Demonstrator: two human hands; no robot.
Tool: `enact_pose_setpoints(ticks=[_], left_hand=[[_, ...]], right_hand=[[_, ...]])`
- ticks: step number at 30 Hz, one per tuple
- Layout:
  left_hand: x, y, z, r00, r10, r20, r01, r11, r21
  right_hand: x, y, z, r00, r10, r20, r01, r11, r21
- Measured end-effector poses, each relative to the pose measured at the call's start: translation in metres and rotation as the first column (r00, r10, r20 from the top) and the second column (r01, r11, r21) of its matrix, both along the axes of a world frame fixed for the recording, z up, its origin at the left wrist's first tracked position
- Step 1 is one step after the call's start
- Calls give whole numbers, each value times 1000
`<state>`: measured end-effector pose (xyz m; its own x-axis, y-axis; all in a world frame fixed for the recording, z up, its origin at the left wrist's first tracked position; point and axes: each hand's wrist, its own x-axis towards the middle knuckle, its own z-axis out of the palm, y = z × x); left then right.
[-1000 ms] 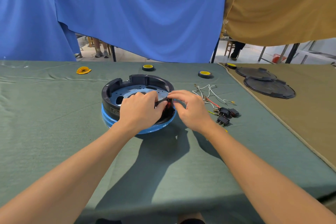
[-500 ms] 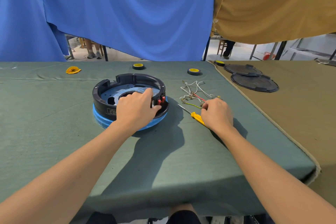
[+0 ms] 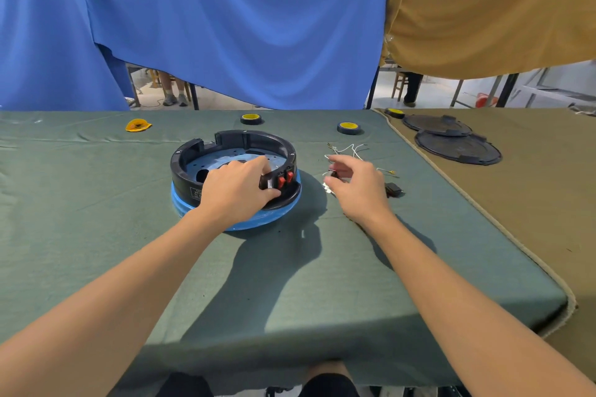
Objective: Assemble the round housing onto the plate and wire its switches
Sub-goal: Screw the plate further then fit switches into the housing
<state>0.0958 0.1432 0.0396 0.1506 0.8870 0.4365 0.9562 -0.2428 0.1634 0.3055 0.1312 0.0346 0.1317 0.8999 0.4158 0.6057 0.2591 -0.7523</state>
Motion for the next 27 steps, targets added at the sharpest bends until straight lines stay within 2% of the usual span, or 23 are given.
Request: enact_pose_setpoints(ticks=[2, 5, 8, 10, 12, 16, 18, 23, 25, 27], left_hand=[[-2, -1, 2, 1000, -30, 2, 31, 999, -16], [-7, -2, 6, 998, -55, 11, 55, 998, -41], [-12, -2, 10, 997, -70, 33, 72, 994, -86], [-14, -2, 12, 993, -92, 74, 100, 987, -123], [-16, -3, 13, 987, -110, 117, 125, 983, -132], [-14, -5, 10, 989, -141, 55, 144, 988, -57], [-13, -7, 9, 970, -205, 129, 210, 977, -25], [-9, -14, 12, 915, -386, 118, 356, 909, 217], [-7, -16, 15, 895, -402, 193, 356, 905, 235], [-5, -16, 18, 854, -406, 325, 347, 910, 225]], right_hand=[[-12, 0, 0, 985, 97, -142, -100, 995, -14], [-24, 2, -1, 946, 170, -276, -182, 983, -19], [-33, 4, 1, 852, 215, -477, -260, 965, -28], [-38, 4, 3, 805, 219, -551, -282, 959, -31], [-40, 4, 4, 788, 222, -574, -299, 953, -41], [-45, 5, 6, 780, 248, -574, -333, 942, -46], [-48, 6, 6, 785, 250, -566, -327, 944, -37], [-52, 6, 11, 808, 270, -524, -338, 940, -37], [-50, 5, 14, 828, 279, -485, -335, 942, -30], [-48, 2, 19, 767, 340, -545, -410, 912, -9]])
